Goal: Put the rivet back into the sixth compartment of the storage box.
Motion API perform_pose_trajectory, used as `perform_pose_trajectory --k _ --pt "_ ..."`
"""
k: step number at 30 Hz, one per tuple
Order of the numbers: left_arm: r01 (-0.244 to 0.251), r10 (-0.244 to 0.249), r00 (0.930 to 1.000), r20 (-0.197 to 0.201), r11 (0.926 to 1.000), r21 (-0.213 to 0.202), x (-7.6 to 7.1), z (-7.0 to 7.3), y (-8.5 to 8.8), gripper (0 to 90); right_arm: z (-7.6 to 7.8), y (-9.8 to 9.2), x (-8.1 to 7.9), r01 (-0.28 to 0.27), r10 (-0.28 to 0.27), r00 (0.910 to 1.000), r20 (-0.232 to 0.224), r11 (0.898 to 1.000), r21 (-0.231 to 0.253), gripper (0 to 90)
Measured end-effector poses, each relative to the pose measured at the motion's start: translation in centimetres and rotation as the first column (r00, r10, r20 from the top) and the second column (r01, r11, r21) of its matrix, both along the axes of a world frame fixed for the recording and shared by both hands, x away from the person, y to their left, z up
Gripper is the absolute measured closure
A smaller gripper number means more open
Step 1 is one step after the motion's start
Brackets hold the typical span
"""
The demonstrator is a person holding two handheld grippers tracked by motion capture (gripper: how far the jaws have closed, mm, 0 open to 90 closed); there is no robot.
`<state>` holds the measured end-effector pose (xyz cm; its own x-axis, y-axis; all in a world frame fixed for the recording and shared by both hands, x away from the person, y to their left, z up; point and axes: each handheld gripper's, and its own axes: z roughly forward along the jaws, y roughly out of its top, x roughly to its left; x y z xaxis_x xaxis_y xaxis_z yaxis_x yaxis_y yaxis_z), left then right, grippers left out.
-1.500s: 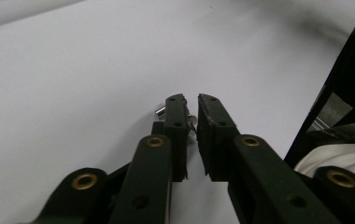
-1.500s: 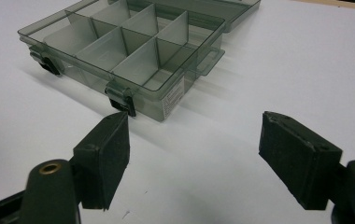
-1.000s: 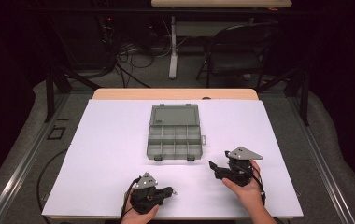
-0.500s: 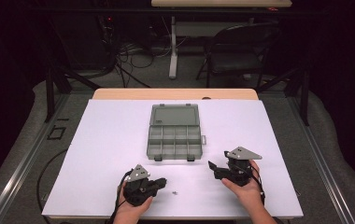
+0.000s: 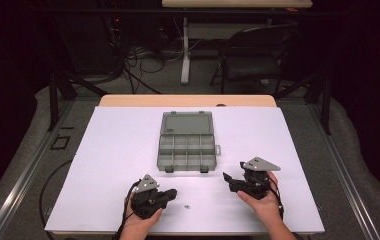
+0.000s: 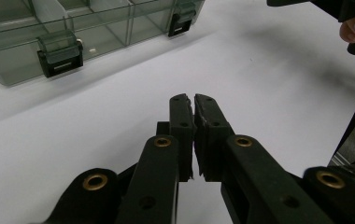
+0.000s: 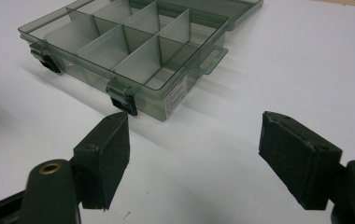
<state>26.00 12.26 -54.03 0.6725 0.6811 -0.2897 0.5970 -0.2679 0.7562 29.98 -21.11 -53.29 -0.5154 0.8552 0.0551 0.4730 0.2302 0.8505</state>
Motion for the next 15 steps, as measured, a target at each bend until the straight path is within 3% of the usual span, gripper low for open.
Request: perform_pose_trajectory --k 5,15 --pt "-0.003 0.003 1.0000 0.007 0.9999 0.014 0.6 0.3 -0.1 86.5 0.0 0.0 0.0 -0.002 0.002 1.0000 -0.001 1.000 -0.004 24.2" --pt "-0.025 0.024 0.9996 0.017 0.9996 0.015 3.2 2.1 -0.1 86.4 0.1 -0.1 0.0 0.000 0.000 1.0000 0.002 1.000 0.000 24.2"
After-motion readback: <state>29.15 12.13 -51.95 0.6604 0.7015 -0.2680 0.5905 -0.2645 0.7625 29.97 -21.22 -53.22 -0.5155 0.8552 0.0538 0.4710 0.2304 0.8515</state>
